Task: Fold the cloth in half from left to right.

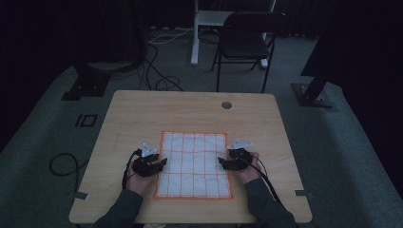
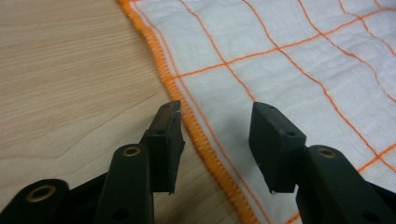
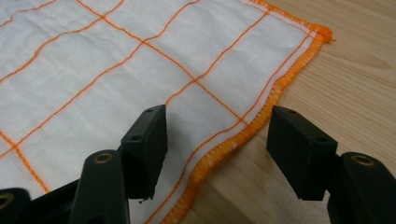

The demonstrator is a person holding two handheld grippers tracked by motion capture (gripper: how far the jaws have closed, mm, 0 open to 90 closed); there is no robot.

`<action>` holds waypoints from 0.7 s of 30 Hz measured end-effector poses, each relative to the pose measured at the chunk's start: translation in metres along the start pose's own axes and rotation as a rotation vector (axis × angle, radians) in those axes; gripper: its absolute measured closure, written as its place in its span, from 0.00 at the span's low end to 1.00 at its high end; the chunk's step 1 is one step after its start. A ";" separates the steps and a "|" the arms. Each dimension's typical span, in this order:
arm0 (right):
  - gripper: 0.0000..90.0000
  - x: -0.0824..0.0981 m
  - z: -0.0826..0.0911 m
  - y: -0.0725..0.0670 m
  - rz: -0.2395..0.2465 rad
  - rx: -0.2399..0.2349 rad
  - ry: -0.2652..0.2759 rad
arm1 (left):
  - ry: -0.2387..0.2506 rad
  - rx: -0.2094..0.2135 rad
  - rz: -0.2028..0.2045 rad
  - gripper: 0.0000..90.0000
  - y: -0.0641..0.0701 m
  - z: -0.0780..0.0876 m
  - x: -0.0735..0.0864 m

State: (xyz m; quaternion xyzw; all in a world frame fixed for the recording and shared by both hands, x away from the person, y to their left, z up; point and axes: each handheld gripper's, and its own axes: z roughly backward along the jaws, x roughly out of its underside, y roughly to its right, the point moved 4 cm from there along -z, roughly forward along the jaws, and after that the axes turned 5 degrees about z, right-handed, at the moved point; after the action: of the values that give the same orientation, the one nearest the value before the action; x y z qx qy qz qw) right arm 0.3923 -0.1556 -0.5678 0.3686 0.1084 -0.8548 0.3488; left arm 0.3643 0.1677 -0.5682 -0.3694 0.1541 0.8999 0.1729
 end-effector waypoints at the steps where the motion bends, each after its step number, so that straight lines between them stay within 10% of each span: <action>1: 0.43 0.000 0.000 0.000 0.000 0.001 -0.001 | -0.007 0.002 0.015 0.65 0.000 0.000 -0.001; 8: 0.43 -0.001 -0.001 -0.001 0.008 0.005 -0.001 | -0.010 -0.033 0.032 0.96 0.000 0.000 0.000; 21: 0.42 -0.001 0.001 -0.002 0.011 0.002 0.007 | -0.012 -0.091 0.095 0.98 -0.018 0.009 0.002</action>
State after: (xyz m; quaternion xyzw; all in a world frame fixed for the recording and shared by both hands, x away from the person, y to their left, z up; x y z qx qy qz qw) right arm 0.3913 -0.1538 -0.5664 0.3724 0.1065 -0.8518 0.3526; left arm 0.3653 0.1877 -0.5662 -0.3640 0.1291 0.9153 0.1139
